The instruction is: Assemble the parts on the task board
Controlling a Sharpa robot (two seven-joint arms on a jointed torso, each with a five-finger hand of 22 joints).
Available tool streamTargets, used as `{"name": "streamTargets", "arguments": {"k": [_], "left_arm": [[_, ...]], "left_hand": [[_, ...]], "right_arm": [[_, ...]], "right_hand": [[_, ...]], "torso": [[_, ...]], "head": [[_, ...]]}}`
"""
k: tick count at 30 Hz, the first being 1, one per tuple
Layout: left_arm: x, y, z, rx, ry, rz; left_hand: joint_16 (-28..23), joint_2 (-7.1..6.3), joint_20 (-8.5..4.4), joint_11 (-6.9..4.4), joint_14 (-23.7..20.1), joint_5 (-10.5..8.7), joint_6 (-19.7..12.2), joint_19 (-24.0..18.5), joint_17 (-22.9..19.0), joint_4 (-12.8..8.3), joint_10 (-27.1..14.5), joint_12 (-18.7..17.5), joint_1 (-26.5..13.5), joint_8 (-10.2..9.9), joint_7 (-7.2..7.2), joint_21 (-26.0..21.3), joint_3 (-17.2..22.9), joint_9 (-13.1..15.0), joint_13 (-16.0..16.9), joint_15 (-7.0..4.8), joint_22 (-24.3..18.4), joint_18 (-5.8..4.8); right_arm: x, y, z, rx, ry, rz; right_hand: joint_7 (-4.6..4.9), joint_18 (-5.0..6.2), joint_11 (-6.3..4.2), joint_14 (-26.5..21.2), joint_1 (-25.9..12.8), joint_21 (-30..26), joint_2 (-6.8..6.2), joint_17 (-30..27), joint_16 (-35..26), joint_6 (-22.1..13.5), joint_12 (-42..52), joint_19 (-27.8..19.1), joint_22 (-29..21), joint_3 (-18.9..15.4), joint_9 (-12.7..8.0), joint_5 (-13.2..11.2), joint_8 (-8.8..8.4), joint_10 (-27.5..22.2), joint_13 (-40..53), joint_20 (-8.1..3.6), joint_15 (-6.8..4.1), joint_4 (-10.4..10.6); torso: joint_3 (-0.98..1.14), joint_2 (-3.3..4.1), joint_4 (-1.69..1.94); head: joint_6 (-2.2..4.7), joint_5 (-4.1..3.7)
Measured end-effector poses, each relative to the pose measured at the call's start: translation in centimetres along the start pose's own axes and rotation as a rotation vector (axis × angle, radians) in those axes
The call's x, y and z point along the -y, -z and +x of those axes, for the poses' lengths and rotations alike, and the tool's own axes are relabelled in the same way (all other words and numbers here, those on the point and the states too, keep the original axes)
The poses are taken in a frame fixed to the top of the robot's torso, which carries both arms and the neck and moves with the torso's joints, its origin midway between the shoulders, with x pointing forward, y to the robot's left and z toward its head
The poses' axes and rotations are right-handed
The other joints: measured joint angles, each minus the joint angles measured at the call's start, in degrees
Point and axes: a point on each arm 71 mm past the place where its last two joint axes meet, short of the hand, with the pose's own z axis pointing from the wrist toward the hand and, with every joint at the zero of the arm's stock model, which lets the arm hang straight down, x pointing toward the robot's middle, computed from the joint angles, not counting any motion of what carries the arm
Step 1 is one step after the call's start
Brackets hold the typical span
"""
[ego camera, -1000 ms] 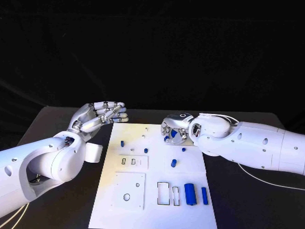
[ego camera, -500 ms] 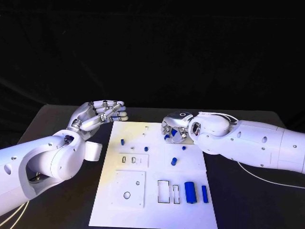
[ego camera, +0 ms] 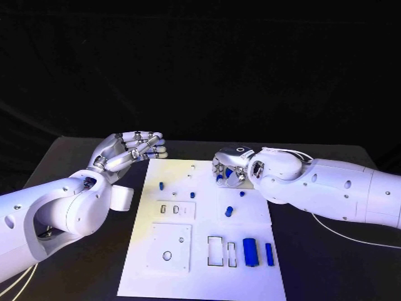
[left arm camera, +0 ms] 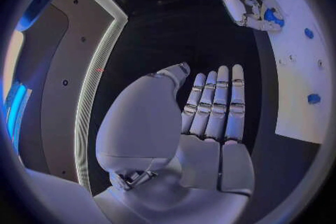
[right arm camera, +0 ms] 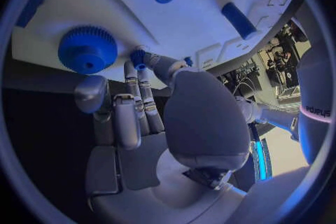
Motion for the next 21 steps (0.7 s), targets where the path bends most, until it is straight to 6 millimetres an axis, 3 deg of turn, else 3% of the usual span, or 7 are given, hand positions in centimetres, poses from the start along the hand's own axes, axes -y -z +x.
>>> {"name": "streamTargets", "arguments": {"k": [11, 21], "left_arm": [[0.0, 0.0, -0.1, 0.001, -0.001, -0.001], [0.0, 0.0, 0.0, -0.001, 0.0, -0.002]], "left_hand": [[0.0, 0.0, 0.0, 0.0, 0.0, 0.0, 0.0, 0.0, 0.0, 0.0, 0.0, 0.0, 0.0, 0.0, 0.0, 0.0, 0.0, 0.0, 0.0, 0.0, -0.1, 0.0], [0.0, 0.0, 0.0, 0.0, 0.0, 0.0, 0.0, 0.0, 0.0, -0.2, 0.0, 0.0, 0.0, 0.0, 0.0, 0.0, 0.2, 0.0, 0.0, 0.0, -0.1, 0.0]], "right_arm": [[-1.2, 0.2, -1.1, 0.111, -0.01, -0.017], [-2.7, -1.6, -1.8, 0.175, -0.006, -0.023]], "right_hand": [[-0.03, 0.0, 0.07, -0.2, 0.0, 0.8, 0.0, 0.3, 0.2, 0.4, 0.5, 0.0, 1.2, 0.2, 1.1, -0.2, 0.42, 0.1, 0.0, -0.37, -0.21, -0.2], [-0.03, 0.0, 0.07, -0.2, 0.0, 0.8, 0.0, 0.4, 0.2, 0.4, 0.5, 0.0, 1.4, 0.1, 1.3, -0.4, 0.62, 0.1, 0.0, -0.37, -0.2, -0.4]], "torso": [[-0.06, -0.06, -0.01], [-0.13, 0.05, 0.24]], "head": [[0.43, 0.09], [0.72, -0.06]]}}
